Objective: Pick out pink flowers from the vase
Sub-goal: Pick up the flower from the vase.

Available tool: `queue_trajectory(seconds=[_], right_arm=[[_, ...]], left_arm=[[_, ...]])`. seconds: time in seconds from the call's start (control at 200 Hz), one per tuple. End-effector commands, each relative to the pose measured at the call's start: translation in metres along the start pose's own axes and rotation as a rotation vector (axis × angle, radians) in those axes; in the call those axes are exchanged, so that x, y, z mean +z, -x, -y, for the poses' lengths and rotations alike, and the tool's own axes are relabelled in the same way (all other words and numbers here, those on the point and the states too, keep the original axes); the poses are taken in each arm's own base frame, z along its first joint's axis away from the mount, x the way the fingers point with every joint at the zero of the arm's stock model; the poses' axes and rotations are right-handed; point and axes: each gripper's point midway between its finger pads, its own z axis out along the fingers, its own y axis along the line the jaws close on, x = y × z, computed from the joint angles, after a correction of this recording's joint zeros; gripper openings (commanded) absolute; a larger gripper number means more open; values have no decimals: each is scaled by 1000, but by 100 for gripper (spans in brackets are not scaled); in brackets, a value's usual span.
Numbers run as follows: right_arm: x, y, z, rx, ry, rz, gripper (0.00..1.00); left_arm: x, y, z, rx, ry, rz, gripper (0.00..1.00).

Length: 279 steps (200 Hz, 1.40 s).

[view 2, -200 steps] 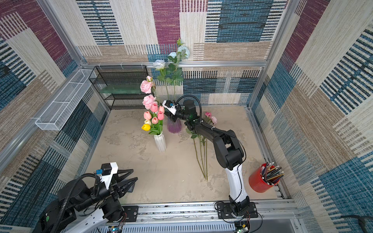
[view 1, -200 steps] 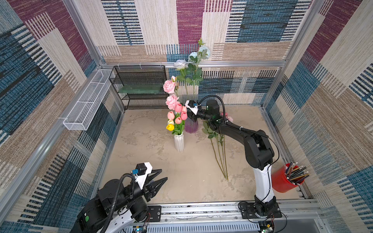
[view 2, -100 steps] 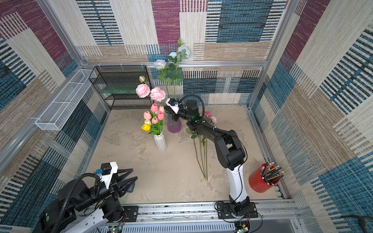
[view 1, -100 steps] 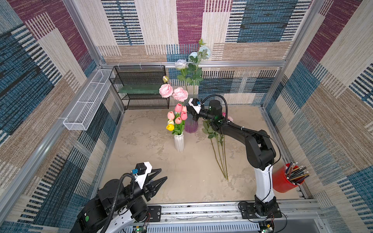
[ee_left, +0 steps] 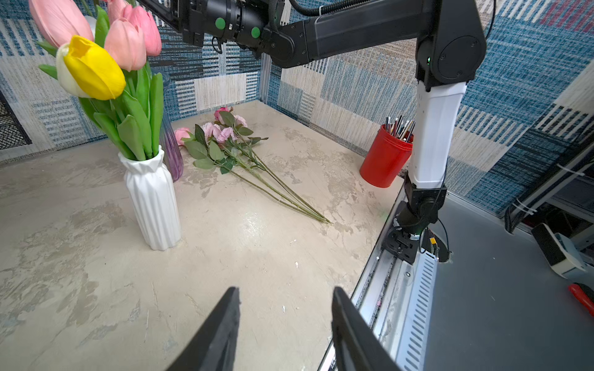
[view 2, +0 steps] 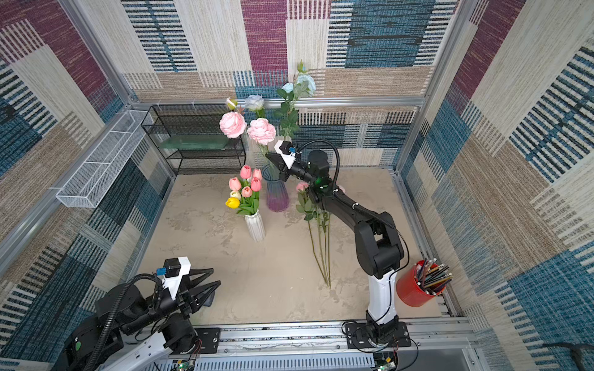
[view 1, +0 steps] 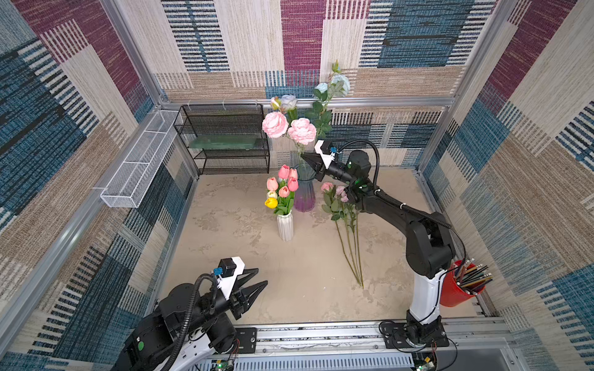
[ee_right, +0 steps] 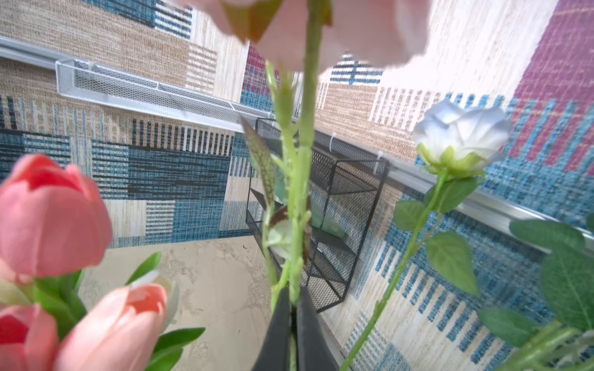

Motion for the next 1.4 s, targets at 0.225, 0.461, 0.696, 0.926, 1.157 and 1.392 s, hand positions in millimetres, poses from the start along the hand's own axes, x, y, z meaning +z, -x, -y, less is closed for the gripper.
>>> queue_trajectory(seconds=[0.225, 0.461, 0.696, 0.926, 1.157, 1.392], right_arm=[[-16, 94, -5, -25, 23, 162, 0], [-26, 132, -14, -23, 47, 205, 0], [-39, 179, -30, -48, 44, 244, 0], [-54, 201, -62, 23, 33, 232, 0], [-84, 187, -97, 182, -1, 219, 0], [-118, 176, -124, 332, 17, 252, 0]], left_arm=[[0, 2, 6, 14, -34, 5, 48], [0, 2, 6, 12, -33, 4, 48], [1, 4, 5, 12, -29, 10, 49], [19, 23, 10, 82, -43, -13, 54], [58, 71, 14, 229, -37, 60, 61], [99, 110, 16, 243, -29, 194, 66]])
